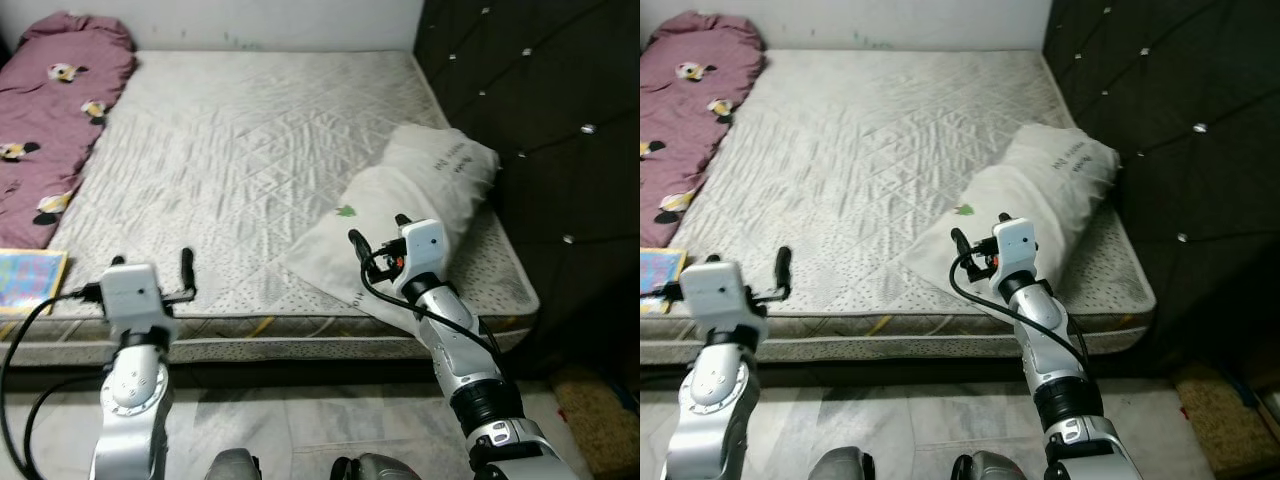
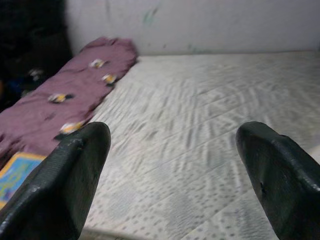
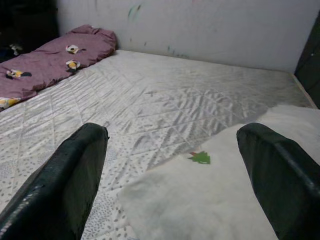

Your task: Clean up the room

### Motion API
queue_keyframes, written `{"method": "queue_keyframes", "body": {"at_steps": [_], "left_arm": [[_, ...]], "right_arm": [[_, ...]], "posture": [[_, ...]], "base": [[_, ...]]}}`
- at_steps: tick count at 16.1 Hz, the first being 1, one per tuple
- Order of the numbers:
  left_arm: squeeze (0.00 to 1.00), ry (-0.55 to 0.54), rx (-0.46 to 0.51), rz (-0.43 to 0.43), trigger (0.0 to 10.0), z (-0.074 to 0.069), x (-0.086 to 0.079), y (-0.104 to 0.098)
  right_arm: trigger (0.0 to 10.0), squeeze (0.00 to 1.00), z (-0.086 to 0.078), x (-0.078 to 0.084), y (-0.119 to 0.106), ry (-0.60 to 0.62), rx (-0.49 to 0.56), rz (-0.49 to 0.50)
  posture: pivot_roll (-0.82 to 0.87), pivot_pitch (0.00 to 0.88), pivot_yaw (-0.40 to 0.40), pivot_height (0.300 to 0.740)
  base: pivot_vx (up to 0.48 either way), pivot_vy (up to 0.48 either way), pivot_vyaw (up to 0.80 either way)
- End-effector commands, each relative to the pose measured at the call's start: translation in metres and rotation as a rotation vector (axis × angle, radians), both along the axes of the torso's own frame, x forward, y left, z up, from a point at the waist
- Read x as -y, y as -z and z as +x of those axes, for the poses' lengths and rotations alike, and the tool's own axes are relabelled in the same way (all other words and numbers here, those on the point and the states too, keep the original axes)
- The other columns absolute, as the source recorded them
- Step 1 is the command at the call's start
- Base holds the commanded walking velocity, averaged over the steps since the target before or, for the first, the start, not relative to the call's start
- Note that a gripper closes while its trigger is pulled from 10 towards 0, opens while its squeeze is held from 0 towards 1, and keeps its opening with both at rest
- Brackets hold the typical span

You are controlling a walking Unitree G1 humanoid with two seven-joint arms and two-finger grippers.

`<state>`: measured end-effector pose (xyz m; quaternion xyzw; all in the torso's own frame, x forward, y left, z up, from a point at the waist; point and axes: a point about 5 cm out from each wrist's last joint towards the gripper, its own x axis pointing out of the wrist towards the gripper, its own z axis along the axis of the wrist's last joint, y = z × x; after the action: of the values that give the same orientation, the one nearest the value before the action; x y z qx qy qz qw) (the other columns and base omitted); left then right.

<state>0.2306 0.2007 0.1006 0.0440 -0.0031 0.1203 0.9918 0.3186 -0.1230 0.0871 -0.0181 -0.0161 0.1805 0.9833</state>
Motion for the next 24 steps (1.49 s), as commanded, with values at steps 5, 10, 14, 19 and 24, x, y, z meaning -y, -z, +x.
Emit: {"method": "queue_keyframes", "body": {"at_steps": [5, 10, 14, 19, 24], "left_arm": [[0.0, -0.091, 0.027, -0.003, 10.0, -0.011, -0.005, -0.005], [0.0, -0.113, 0.021, -0.012, 10.0, -0.015, -0.004, -0.003], [0.0, -0.059, 0.024, -0.03, 10.0, -0.008, 0.0, -0.003], [0.0, 0.013, 0.055, -0.025, 10.0, -0.004, 0.004, -0.009], [0.0, 0.032, 0.057, -0.025, 10.0, -0.003, 0.006, -0.01]], "right_arm": [[10.0, 0.0, 0.005, -0.013, 0.002, -0.087, -0.027, -0.028], [10.0, 0.0, 0.006, -0.02, 0.002, -0.127, -0.022, -0.041], [10.0, 0.0, 0.002, -0.014, 0.005, -0.097, -0.015, -0.042], [10.0, 0.0, 0.003, -0.013, 0.004, -0.085, -0.014, -0.032], [10.0, 0.0, 0.002, -0.014, 0.005, -0.085, -0.015, -0.029]], "posture": [[0.08, 0.036, -0.1, 0.74], [0.07, 0.036, -0.11, 0.74], [0.05, 0.037, -0.079, 0.74], [0.05, 0.043, -0.071, 0.74], [0.05, 0.042, -0.064, 0.74]], "base": [[0.0, 0.0, 0.0], [0.0, 0.0, 0.0], [0.0, 0.0, 0.0], [0.111, 0.0, 0.0], [0.328, 0.0, 0.0]]}}
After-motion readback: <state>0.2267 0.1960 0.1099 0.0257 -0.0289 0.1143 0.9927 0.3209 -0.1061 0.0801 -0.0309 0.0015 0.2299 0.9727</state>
